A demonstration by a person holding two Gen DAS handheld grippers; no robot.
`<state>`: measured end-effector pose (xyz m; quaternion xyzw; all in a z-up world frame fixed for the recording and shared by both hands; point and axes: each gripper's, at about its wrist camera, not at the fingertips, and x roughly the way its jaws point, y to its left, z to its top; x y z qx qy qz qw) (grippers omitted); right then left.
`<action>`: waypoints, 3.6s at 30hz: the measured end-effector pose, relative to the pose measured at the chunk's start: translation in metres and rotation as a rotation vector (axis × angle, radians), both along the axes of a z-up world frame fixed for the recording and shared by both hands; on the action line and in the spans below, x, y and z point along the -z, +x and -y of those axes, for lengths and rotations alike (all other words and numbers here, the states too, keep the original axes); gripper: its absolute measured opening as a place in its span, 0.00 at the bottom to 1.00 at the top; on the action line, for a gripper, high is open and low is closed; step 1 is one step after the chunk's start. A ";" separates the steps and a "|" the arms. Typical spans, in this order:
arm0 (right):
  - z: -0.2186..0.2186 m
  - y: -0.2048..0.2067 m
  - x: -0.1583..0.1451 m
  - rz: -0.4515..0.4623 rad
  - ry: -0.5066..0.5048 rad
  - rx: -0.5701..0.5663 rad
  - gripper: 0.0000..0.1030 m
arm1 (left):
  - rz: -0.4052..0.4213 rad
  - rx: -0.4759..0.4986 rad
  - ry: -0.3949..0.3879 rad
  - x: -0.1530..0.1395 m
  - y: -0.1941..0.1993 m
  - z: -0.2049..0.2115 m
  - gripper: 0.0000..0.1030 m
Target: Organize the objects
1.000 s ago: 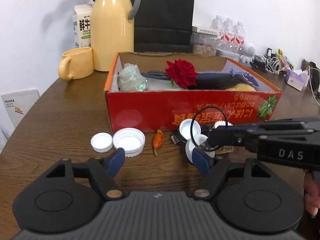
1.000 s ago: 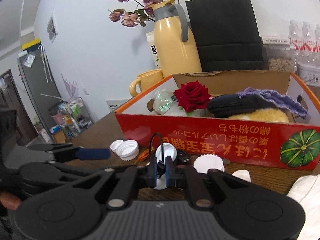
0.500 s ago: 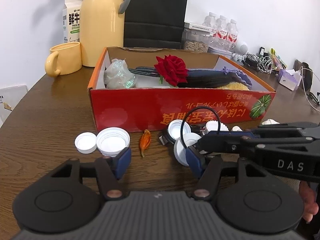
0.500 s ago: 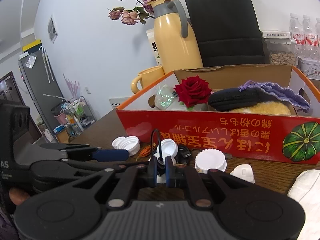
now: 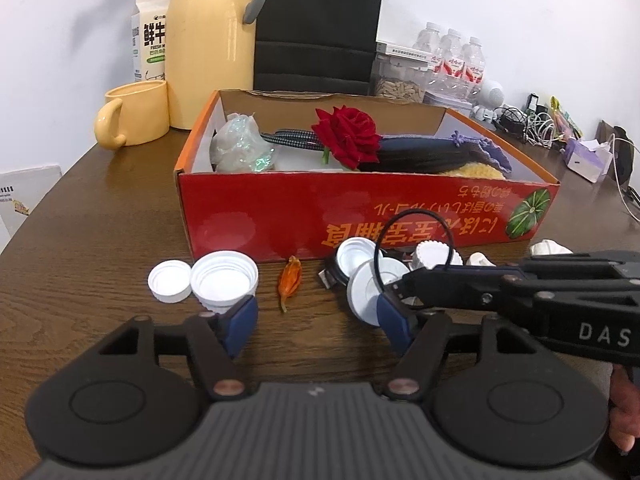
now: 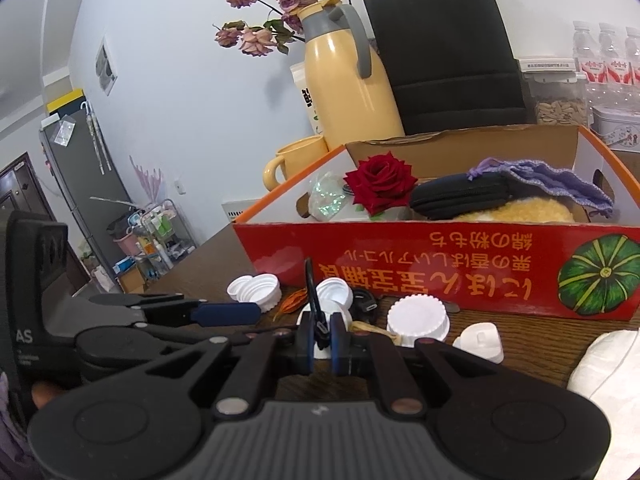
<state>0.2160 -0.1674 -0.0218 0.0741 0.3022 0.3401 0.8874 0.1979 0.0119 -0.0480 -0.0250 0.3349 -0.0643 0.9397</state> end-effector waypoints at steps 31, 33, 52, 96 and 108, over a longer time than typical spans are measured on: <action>0.010 0.024 0.007 -0.050 0.043 0.091 0.25 | 0.043 0.036 -0.030 -0.004 -0.004 0.008 0.33; 0.008 0.026 0.009 -0.059 0.043 0.080 0.24 | 0.043 0.049 -0.039 -0.004 -0.004 0.008 0.23; 0.013 0.008 0.003 0.079 -0.021 0.159 0.10 | 0.050 0.052 0.031 -0.002 -0.008 0.029 0.16; 0.011 -0.008 0.005 0.042 -0.083 0.051 0.08 | 0.116 0.262 0.141 -0.002 -0.030 0.039 0.53; 0.012 -0.020 0.006 0.062 -0.110 0.050 0.08 | 0.155 0.329 0.175 -0.004 -0.041 0.036 0.28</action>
